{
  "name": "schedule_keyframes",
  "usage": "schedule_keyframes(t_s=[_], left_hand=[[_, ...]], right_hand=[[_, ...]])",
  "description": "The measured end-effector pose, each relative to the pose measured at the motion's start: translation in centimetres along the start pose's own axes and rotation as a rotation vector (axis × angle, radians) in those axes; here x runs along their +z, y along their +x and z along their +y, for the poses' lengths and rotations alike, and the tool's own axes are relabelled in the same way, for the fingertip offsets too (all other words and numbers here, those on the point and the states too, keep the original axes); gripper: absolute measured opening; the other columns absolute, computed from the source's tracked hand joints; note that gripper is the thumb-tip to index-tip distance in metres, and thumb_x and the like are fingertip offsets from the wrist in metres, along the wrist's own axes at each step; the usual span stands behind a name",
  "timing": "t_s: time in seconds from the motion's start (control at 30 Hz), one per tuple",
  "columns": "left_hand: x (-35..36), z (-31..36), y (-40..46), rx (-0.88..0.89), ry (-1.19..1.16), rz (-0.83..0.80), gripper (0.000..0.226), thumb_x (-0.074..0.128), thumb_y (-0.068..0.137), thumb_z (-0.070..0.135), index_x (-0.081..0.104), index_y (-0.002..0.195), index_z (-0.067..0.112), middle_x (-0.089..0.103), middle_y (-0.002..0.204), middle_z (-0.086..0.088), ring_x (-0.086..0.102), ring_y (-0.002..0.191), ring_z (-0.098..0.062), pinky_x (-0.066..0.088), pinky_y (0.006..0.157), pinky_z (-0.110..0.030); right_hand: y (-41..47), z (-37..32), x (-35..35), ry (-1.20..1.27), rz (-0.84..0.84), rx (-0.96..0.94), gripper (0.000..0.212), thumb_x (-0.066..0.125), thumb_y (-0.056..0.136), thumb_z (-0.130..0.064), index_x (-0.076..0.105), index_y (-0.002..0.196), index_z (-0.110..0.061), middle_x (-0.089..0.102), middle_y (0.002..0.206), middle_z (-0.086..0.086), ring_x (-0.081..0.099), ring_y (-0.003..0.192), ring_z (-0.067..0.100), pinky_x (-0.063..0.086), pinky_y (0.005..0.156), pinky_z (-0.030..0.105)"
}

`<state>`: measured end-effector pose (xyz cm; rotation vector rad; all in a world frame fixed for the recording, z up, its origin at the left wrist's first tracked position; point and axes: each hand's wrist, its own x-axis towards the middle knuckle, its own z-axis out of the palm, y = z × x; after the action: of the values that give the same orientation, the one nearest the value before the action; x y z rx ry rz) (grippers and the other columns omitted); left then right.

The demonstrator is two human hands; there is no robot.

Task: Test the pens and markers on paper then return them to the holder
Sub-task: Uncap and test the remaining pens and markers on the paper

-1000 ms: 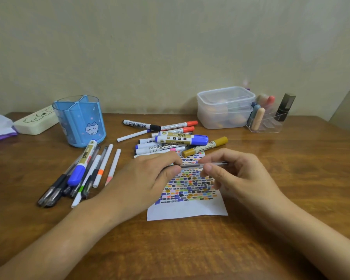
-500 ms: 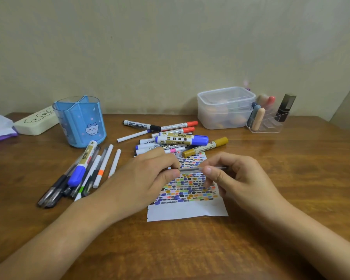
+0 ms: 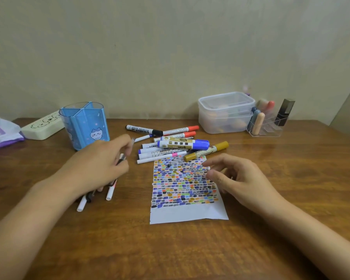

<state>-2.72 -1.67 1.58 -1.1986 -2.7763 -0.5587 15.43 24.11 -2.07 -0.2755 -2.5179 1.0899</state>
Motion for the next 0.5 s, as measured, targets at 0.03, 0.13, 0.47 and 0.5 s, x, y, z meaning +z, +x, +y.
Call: schedule_keyframes(t_s=[0.03, 0.13, 0.47, 0.5], left_hand=[[0.0, -0.1, 0.0, -0.030, 0.072, 0.007, 0.015, 0.058, 0.091, 0.027, 0.047, 0.086, 0.034, 0.059, 0.065, 0.000, 0.062, 0.054, -0.012, 0.045, 0.046, -0.027], [-0.2, -0.5, 0.1, -0.092, 0.205, -0.006, 0.016, 0.059, 0.091, 0.030, 0.046, 0.082, 0.032, 0.060, 0.071, 0.005, 0.059, 0.067, -0.009, 0.040, 0.052, -0.025], [-0.3, -0.6, 0.1, -0.137, 0.298, -0.144, 0.013, 0.058, 0.091, 0.032, 0.050, 0.081, 0.033, 0.060, 0.076, 0.008, 0.057, 0.071, -0.008, 0.037, 0.055, -0.023], [-0.3, -0.6, 0.1, -0.139, 0.299, -0.151, 0.013, 0.058, 0.092, 0.032, 0.050, 0.081, 0.032, 0.060, 0.076, 0.008, 0.058, 0.071, -0.007, 0.038, 0.055, -0.022]], right_hand=[[0.0, 0.0, -0.1, -0.028, 0.004, 0.003, 0.015, 0.069, 0.094, -0.029, 0.071, 0.106, -0.036, 0.072, 0.084, -0.014, 0.061, 0.063, 0.005, 0.048, 0.056, 0.018], [0.2, 0.1, -0.2, -0.101, 0.023, 0.016, 0.014, 0.069, 0.094, -0.030, 0.072, 0.106, -0.036, 0.071, 0.085, -0.016, 0.061, 0.071, 0.001, 0.047, 0.059, 0.014], [1.0, 1.2, -1.0, -0.302, 0.021, 0.009, 0.028, 0.067, 0.094, -0.026, 0.067, 0.120, -0.037, 0.066, 0.112, -0.019, 0.058, 0.097, 0.000, 0.051, 0.077, 0.021], [1.2, 1.6, -1.2, -0.343, 0.025, 0.004, 0.030, 0.067, 0.094, -0.027, 0.066, 0.123, -0.036, 0.065, 0.116, -0.018, 0.055, 0.102, 0.000, 0.051, 0.082, 0.024]])
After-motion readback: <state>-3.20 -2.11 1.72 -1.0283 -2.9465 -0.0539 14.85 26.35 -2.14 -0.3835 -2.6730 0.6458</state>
